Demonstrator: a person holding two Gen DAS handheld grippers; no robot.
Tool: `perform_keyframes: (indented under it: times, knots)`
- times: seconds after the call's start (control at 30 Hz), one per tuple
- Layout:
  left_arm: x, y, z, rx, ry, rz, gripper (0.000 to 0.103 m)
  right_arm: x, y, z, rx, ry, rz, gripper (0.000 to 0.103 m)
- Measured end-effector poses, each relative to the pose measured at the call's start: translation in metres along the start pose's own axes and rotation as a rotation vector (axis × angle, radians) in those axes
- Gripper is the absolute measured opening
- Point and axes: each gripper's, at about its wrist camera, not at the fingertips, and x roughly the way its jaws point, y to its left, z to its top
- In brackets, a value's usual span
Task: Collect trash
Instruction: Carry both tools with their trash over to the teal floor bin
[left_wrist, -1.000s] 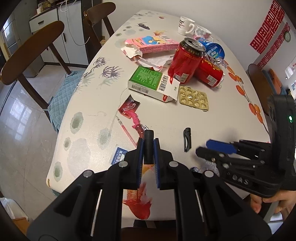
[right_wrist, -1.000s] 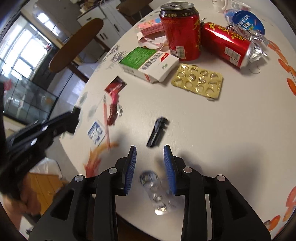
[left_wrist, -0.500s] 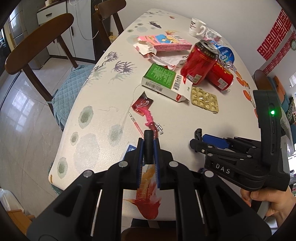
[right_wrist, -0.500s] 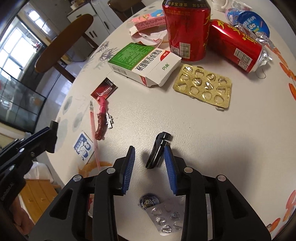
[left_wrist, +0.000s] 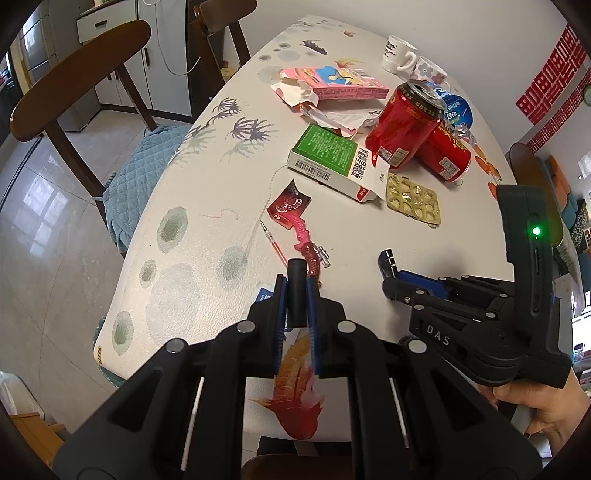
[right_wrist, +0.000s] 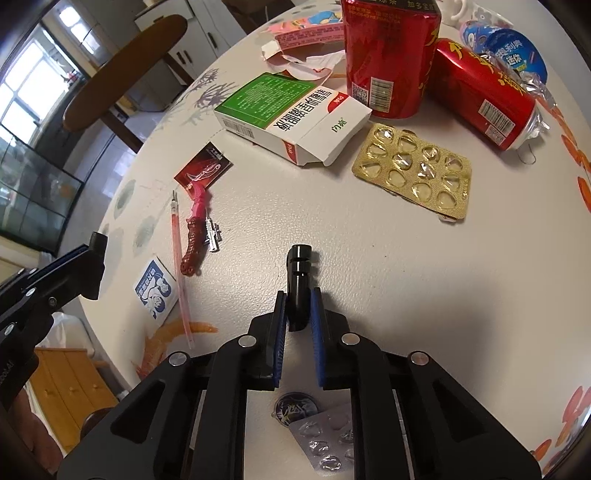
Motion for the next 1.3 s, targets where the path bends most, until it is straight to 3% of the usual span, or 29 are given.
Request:
perform_keyframes:
  times: [0.6, 0.97, 1.3]
  knots:
    - [-0.020, 0.011, 0.001, -0.030, -0.041, 0.020, 0.009, -0.044, 0.013, 0.012, -0.064, -0.047, 0.123, 0.012]
    - [-0.061, 0.043, -0.019, -0.217, -0.121, 0.131, 0.009, -0.072, 0.058, 0.027, -0.271, -0.057, 0.242, 0.012]
    - [-0.108, 0.109, -0.065, -0.449, -0.192, 0.248, 0.009, -0.079, 0.145, 0.028, -0.498, -0.023, 0.361, 0.012]
